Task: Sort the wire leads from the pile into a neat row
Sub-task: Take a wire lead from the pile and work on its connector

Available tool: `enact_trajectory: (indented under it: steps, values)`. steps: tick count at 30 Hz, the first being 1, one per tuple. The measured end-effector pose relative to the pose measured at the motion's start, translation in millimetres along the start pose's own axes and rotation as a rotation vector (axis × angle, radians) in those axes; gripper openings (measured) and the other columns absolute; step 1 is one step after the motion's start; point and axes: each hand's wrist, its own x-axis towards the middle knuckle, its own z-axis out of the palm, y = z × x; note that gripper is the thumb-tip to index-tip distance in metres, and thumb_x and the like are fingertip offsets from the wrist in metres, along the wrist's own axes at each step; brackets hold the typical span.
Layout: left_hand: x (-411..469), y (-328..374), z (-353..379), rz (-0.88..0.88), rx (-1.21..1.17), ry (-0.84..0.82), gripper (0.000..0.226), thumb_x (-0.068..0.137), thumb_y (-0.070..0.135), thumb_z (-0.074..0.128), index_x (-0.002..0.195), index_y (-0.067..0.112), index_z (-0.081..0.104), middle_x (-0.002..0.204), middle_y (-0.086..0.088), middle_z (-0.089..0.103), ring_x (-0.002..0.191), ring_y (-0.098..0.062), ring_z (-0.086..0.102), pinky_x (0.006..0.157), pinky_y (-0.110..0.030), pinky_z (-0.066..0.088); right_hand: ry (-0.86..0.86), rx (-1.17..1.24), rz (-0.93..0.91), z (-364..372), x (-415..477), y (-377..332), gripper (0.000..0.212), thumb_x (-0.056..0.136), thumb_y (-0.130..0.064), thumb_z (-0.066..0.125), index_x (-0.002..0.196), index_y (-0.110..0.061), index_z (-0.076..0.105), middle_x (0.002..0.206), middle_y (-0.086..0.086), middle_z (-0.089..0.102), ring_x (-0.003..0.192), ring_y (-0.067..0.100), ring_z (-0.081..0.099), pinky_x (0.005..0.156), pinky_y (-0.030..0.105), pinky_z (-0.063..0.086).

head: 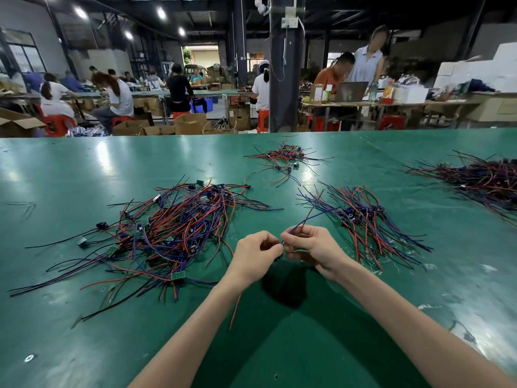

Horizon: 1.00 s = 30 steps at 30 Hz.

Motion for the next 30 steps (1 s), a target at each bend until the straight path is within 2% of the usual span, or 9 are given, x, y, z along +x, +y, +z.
enact_trajectory:
  steps: [4,8,10,15,19,26,30]
  values:
    - [2.5,-0.9,-0.8,-0.136,-0.236,-0.045,0.020,0.081,0.009,0.069,0.065,0.021,0.066,0.057,0.003,0.062,0.058,-0.016,0.055,0.066,-0.033,0.051,-0.018,-0.046,-0.034,-0.3,-1.5,-0.8,0.005,0.082,0.001,0.067,0.081,-0.004,0.065,0.063,0.003,0.065,0.051,0.008,0.058,0.052,0.020,0.053]
    - [2.1,-0.5,-2.0,-0.215,-0.447,-0.144,0.018,0.084,0.006,0.068,0.068,0.013,0.068,0.052,0.005,0.061,0.050,-0.007,0.054,0.051,-0.021,0.048,-0.036,-0.055,-0.035,-2.8,-1.9,-1.5,0.006,0.080,-0.001,0.068,0.086,-0.003,0.068,0.064,0.004,0.066,0.051,0.007,0.058,0.051,0.019,0.052]
    - [0.7,1.2,-3.0,-0.238,-0.491,-0.185,0.015,0.085,0.006,0.067,0.070,0.010,0.068,0.053,0.003,0.060,0.048,-0.005,0.055,0.050,-0.019,0.048,-0.062,-0.060,-0.024,-3.3,-2.5,-2.3,0.010,0.078,-0.004,0.070,0.088,-0.003,0.069,0.064,0.003,0.067,0.051,0.007,0.058,0.051,0.018,0.052]
    - [-2.3,3.8,-4.8,-0.276,-0.556,-0.251,0.013,0.087,0.006,0.065,0.074,0.007,0.066,0.053,0.003,0.060,0.049,-0.005,0.056,0.051,-0.019,0.050,-0.089,-0.065,0.010,-3.4,-4.3,-4.1,0.023,0.066,-0.016,0.074,0.085,-0.003,0.070,0.062,0.001,0.065,0.050,0.005,0.056,0.048,0.017,0.049]
    - [-4.1,3.3,-4.5,-0.263,-0.542,-0.252,0.011,0.086,0.008,0.067,0.075,0.006,0.066,0.052,0.004,0.061,0.050,-0.008,0.058,0.052,-0.020,0.052,-0.086,-0.075,0.026,-2.6,-4.3,-4.0,0.015,0.069,-0.015,0.074,0.079,-0.006,0.070,0.061,0.000,0.064,0.050,0.005,0.055,0.047,0.016,0.047]
    - [-5.4,4.1,-4.5,-0.240,-0.540,-0.250,0.010,0.083,0.011,0.070,0.074,0.007,0.069,0.051,0.005,0.060,0.048,-0.008,0.057,0.050,-0.021,0.051,-0.089,-0.042,0.040,-2.2,-2.6,-3.3,0.022,0.062,-0.021,0.077,0.078,-0.007,0.071,0.067,0.003,0.064,0.053,0.007,0.053,0.053,0.018,0.048]
    - [-4.4,2.3,-2.2,-0.210,-0.520,-0.241,0.012,0.083,0.014,0.071,0.080,0.003,0.070,0.050,0.005,0.058,0.047,-0.009,0.055,0.051,-0.021,0.050,-0.081,-0.026,0.037,-3.2,-1.4,-3.3,0.010,0.061,-0.020,0.078,0.063,-0.013,0.070,0.064,0.003,0.063,0.052,0.008,0.054,0.048,0.017,0.047]
